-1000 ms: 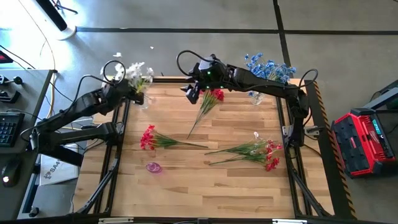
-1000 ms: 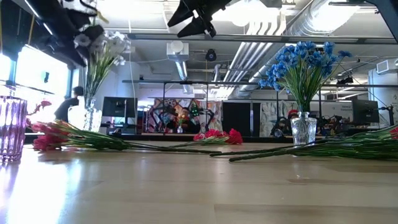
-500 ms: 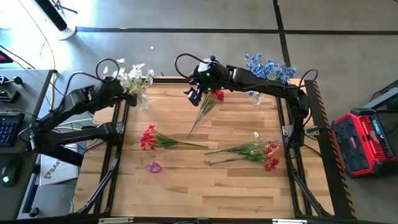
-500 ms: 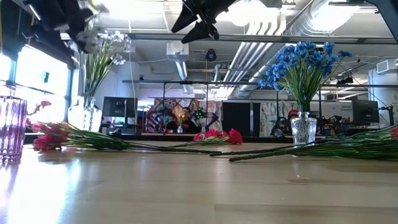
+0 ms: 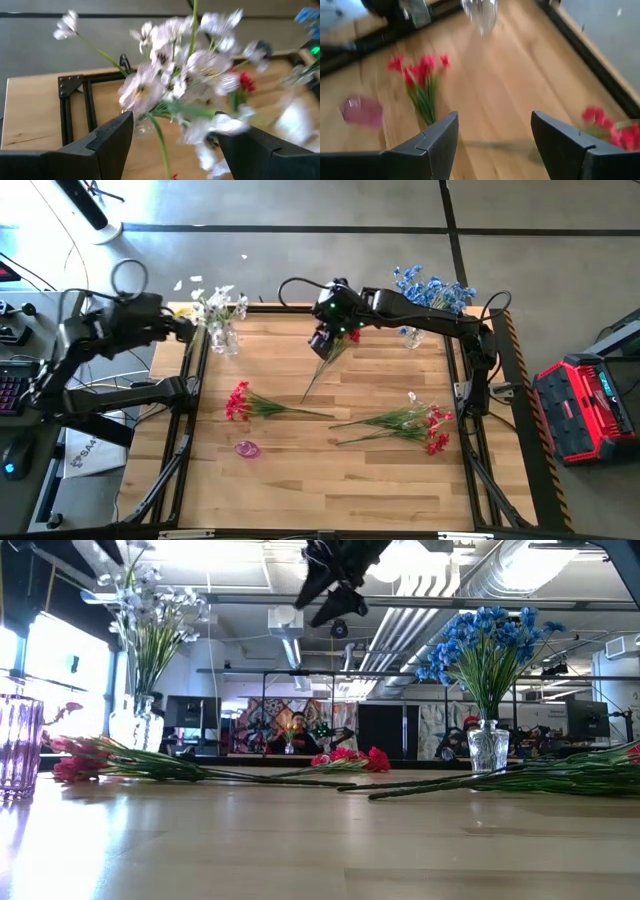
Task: Sort flowers into vase by color
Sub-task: Put the left white flowers into the left transparent vase, then put the white flowers into the left transparent vase
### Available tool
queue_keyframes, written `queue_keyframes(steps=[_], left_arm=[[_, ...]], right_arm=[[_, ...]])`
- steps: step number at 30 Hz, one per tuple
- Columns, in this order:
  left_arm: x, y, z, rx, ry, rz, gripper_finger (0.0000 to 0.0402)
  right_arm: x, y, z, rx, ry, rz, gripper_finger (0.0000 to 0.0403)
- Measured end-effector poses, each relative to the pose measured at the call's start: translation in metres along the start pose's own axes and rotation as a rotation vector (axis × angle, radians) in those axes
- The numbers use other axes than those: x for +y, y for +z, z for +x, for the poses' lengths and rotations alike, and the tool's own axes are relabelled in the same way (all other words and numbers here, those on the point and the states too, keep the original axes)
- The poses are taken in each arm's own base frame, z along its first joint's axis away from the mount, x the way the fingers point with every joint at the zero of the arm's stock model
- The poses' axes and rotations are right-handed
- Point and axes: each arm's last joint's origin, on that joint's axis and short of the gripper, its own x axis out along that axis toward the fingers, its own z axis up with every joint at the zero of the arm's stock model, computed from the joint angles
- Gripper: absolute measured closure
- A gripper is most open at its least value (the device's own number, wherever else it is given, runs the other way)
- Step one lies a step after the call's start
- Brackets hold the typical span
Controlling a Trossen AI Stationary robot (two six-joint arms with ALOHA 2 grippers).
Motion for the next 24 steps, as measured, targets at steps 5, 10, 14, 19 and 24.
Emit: queue_keyframes(steps=[5,10,14,19,24], left_arm=[[0.005,0.012,-0.026,-0.080,-0.045,-0.029,0.0141],[0.006,0.022,-0.044,-0.143,-0.136,-0.030,0.0156],[0.002,0.029,-0.052,-0.174,-0.261,-0.023,0.0169],[-0.008,0.033,-0.049,-0.136,-0.394,0.014,0.0185],[-0.018,0.037,-0.041,-0.088,-0.436,0.072,0.0196]], right_arm=[[-0.001,-0.013,-0.001,0.135,-0.003,-0.026,0.0164],[0.005,-0.027,-0.003,0.271,-0.011,-0.074,0.0164],[0.013,-0.040,-0.006,0.380,-0.039,-0.117,0.0164],[0.029,-0.052,-0.009,0.473,-0.035,-0.166,0.0164],[0.046,-0.066,-0.002,0.513,0.031,-0.193,0.0175]])
